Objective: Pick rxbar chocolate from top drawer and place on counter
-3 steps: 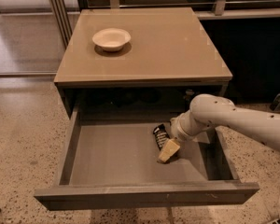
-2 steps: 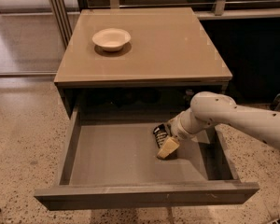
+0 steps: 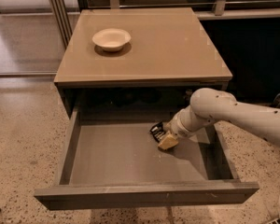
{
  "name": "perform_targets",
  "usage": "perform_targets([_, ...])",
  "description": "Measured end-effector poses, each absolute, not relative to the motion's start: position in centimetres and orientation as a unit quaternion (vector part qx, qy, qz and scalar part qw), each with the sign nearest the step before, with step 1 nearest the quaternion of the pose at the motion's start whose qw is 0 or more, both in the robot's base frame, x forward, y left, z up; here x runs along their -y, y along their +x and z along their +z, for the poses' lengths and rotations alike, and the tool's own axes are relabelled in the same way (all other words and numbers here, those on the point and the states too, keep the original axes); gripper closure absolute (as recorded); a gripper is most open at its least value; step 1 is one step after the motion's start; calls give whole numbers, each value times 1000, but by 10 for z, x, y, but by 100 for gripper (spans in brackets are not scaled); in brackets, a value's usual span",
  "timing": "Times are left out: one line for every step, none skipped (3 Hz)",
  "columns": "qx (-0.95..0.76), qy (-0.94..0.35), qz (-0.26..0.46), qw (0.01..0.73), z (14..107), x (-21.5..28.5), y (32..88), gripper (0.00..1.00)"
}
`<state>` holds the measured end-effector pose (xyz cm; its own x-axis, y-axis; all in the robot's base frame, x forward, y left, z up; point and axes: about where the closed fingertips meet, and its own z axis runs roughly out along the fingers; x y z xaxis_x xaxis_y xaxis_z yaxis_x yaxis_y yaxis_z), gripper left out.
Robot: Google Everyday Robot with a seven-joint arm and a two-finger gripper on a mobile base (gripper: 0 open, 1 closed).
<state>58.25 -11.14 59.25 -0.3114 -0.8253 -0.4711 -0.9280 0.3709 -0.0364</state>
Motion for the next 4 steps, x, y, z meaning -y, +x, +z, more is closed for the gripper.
perform_targets([-801,-548,122,211,593,111,582,100])
perform_targets([-798,-551,123,211,595,110,581,100])
perform_targets([-777,-580,130,206,612,102,575,100])
perform_targets([-736,-632,146,193,645,86,567,100])
